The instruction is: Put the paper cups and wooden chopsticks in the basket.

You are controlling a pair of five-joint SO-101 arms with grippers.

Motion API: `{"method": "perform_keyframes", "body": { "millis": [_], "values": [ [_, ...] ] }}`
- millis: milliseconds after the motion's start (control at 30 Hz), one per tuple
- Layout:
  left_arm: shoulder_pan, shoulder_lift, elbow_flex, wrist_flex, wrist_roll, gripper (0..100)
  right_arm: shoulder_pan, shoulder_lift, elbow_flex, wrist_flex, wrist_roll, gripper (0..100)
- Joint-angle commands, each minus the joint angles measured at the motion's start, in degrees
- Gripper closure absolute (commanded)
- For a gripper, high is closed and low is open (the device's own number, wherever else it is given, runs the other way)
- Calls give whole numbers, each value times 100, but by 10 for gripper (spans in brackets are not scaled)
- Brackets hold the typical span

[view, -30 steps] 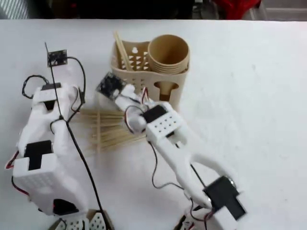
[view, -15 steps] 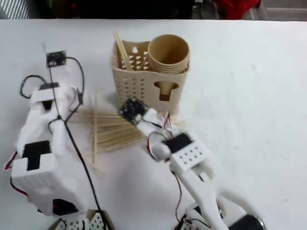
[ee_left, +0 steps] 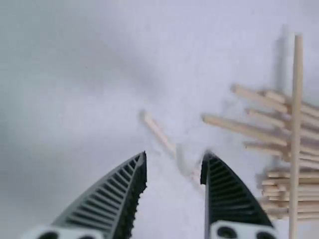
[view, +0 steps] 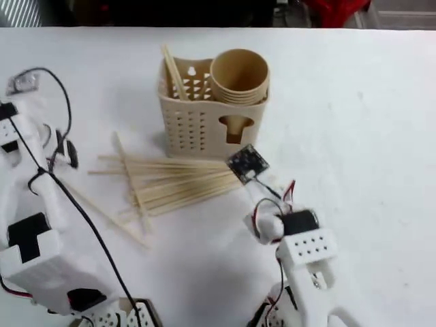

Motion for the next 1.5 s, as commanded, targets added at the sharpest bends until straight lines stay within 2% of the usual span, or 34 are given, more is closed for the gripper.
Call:
{"method": "perform_keyframes", "body": {
  "millis": [0,167,533,733,933,1033,1167,1333,1467],
  "values": [
    [66,-312,589,-237,18,805,136,-620,202,31,-18,957],
    [40,-303,1477,-1275,378,805,136,-1446,818,57,-18,957],
    [66,-295,2620,-2233,369,816,145,-2774,1354,426,-18,957],
    [145,-295,2629,-2321,369,982,277,-3204,1635,418,-9,957],
    [163,-330,2532,-2303,369,977,673,-3582,1811,418,-9,957],
    [163,-356,1978,-2066,404,977,655,-3855,1969,409,-9,957],
    [163,-356,431,-1046,413,977,655,-4330,2242,400,-9,957],
    [312,-356,-2514,536,633,977,655,-4954,2470,514,53,957],
    [971,-347,-5345,1468,949,977,637,-5200,2479,875,651,957]
  ]
}}
